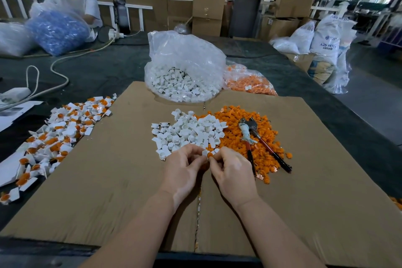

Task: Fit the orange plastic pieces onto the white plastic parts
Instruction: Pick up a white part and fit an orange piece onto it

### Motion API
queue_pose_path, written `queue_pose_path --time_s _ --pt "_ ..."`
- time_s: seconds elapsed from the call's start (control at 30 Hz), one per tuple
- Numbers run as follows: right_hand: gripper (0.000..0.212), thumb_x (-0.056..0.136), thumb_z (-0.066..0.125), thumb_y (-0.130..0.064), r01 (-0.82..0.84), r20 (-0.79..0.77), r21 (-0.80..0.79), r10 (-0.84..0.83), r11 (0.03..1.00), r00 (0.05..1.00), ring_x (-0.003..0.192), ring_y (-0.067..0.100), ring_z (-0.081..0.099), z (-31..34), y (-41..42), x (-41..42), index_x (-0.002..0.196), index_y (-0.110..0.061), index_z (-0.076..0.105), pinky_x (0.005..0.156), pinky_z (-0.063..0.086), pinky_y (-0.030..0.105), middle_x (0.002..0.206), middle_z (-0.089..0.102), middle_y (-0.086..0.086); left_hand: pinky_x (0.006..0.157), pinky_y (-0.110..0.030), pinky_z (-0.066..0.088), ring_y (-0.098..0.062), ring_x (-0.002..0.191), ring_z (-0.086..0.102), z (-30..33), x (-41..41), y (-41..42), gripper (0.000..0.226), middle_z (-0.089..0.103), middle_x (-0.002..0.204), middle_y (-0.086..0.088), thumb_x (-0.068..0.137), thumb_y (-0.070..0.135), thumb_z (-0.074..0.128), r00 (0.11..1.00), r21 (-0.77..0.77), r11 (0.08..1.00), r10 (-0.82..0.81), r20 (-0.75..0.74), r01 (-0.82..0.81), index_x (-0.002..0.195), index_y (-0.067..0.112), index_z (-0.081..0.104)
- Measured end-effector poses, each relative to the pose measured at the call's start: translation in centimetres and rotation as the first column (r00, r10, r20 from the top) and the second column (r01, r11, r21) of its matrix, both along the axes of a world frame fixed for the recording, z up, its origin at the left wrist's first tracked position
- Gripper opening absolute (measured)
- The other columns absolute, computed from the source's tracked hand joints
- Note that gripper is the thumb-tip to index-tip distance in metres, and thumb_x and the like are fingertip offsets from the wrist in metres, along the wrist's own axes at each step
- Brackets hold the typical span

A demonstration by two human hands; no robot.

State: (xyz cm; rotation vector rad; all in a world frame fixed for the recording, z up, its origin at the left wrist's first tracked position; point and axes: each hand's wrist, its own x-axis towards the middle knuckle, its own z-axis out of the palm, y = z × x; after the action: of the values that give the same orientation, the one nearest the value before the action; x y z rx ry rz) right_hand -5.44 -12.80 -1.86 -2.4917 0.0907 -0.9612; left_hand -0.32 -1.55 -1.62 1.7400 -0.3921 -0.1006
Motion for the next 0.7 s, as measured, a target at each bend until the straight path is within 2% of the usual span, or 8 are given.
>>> queue_pose_path --time_s 0.1,0.2,0.3,0.37,0.5,0.57,0.7 --pt "0.018 0.078 0.072 -0.005 -0.028 -0.013 0.043 0.029 0.999 0.999 0.056 0.017 0.051 -0.08 -0.14 -0.13 0.066 -0.003 0.058 0.050 0.043 0.028 0.060 0.057 0.003 0.060 -0.009 0.044 -0.006 0.064 0.060 0.00 0.13 -0.03 0.008 0.065 0.069 -0.005 0.085 0.004 0.062 1.000 -0.014 1.000 0.003 -0.016 -0.003 0.086 0.011 0.063" --pt "0.010 0.079 0.072 -0.009 -0.070 -0.019 0.050 0.071 0.996 0.997 0.064 0.018 0.060 0.18 -0.13 -0.39 0.074 -0.002 0.066 0.058 0.050 0.029 0.067 0.064 0.005 0.066 -0.015 0.046 -0.018 0.074 0.063 -0.03 0.29 -0.01 0.013 0.064 0.071 -0.004 0.087 0.006 0.060 1.000 -0.024 1.000 0.012 -0.028 -0.013 0.086 0.020 0.060" --pt "0.007 0.080 0.071 -0.009 -0.097 -0.029 0.069 0.099 0.993 0.995 0.070 0.017 0.062 0.42 -0.06 -0.40 0.079 -0.003 0.069 0.063 0.051 0.028 0.073 0.066 0.004 0.066 -0.010 0.044 -0.012 0.074 0.062 -0.07 0.29 0.15 0.025 0.061 0.068 0.004 0.088 0.007 0.058 1.000 -0.021 1.000 0.016 -0.005 -0.016 0.085 0.032 0.057" --pt "0.007 0.080 0.071 -0.008 -0.098 -0.027 0.087 0.100 0.991 0.995 0.073 0.016 0.061 0.46 -0.07 -0.38 0.083 -0.003 0.068 0.066 0.050 0.026 0.076 0.066 0.004 0.063 -0.006 0.041 -0.007 0.069 0.060 -0.01 0.20 0.30 0.027 0.058 0.065 0.006 0.088 0.007 0.058 1.000 -0.005 1.000 0.011 0.018 -0.011 0.088 0.034 0.058" --pt "0.023 0.080 0.070 -0.003 -0.114 0.015 0.085 0.113 0.990 0.993 0.079 0.010 0.055 0.62 -0.09 -0.42 0.102 -0.004 0.067 0.076 0.044 0.016 0.085 0.063 0.005 0.062 -0.005 0.040 -0.006 0.068 0.057 0.15 0.18 0.44 0.027 0.059 0.068 0.002 0.087 0.006 0.058 0.999 0.001 1.000 -0.001 0.054 0.001 0.087 0.032 0.059" --pt "0.029 0.080 0.069 -0.002 -0.138 0.007 0.053 0.138 0.989 0.990 0.082 0.014 0.058 0.64 -0.12 -0.40 0.108 -0.008 0.067 0.078 0.048 0.021 0.086 0.064 0.005 0.062 -0.005 0.040 -0.003 0.066 0.056 0.18 0.15 0.46 0.028 0.059 0.067 0.003 0.087 0.005 0.059 0.998 -0.002 1.000 -0.011 0.054 0.011 0.086 0.033 0.059" --pt "0.027 0.079 0.069 0.000 -0.153 0.000 0.051 0.153 0.987 0.988 0.081 0.020 0.060 0.69 -0.26 -0.39 0.104 -0.009 0.069 0.076 0.052 0.030 0.083 0.062 0.006 0.061 -0.007 0.041 0.001 0.060 0.051 -0.06 0.15 0.52 0.030 0.055 0.062 0.007 0.087 0.004 0.058 0.999 -0.012 0.999 -0.029 0.030 0.029 0.085 0.034 0.060"
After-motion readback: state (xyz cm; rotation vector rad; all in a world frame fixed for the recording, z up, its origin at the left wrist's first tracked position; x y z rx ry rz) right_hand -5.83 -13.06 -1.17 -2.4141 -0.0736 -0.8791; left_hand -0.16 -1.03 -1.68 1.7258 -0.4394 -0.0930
